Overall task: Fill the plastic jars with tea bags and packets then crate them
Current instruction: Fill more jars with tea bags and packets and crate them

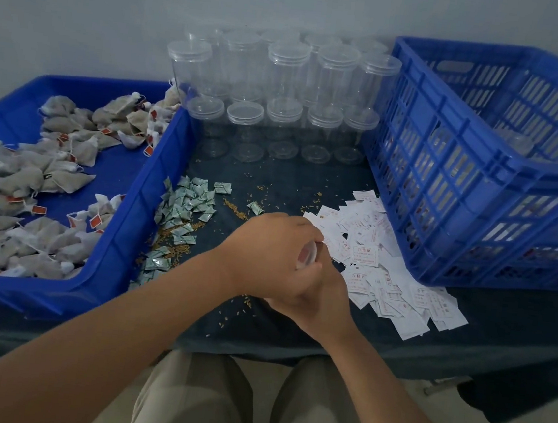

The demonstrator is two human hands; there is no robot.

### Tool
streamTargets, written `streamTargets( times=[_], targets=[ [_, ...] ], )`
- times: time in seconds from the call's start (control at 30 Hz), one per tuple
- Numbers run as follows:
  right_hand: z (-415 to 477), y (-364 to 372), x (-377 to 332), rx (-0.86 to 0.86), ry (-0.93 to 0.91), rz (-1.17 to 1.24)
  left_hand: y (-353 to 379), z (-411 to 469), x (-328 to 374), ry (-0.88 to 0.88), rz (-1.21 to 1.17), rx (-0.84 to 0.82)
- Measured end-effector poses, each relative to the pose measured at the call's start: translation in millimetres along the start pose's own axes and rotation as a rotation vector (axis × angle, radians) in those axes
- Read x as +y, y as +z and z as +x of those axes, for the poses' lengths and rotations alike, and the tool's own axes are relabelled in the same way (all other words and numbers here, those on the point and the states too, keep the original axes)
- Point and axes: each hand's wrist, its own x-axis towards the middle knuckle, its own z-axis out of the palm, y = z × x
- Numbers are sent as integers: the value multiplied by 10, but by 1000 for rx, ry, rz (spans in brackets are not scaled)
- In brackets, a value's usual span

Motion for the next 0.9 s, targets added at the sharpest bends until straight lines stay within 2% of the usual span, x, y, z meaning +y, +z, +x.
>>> streamTargets(
  times=[0.17, 0.3, 0.37, 0.47, 0.57, 0.63, 0.67, 0.73, 0.8, 0.83, 0.9],
  targets=[
    [-19, -10, -4, -33, 41, 116, -39, -5, -88, 77, -67, -41],
    [20, -100, -53, -159, 45, 334, -31, -29, -30, -58, -137, 37],
    [42, -146, -112, -161, 23, 362, -15, -30, -4, -110, -190, 86],
    [107, -195, -96, -28, 20, 161, 8, -29, -16, -121, -212, 95],
    [184, -257, -198, -120, -77, -203, 2, -24, -27, -131, -225, 95],
    [280, -256, -338, -55, -212, -458, 5, -10, 10, -145, -278, 168],
    [310, -262, -407, -36, -270, -545, 7, 1, 46, -157, -315, 219],
    [366, -306, -501, -154, -318, -600, -11, 36, 122, -201, -388, 317],
    [347, -484, -545, -250, -209, -373, -97, 81, 212, -220, -476, 411],
    [303, -615, -559, -223, -147, -217, -169, 100, 263, -198, -535, 451],
    [246, -934, -651, -121, -115, -52, -376, 127, 383, -100, -634, 491]
  ],
)
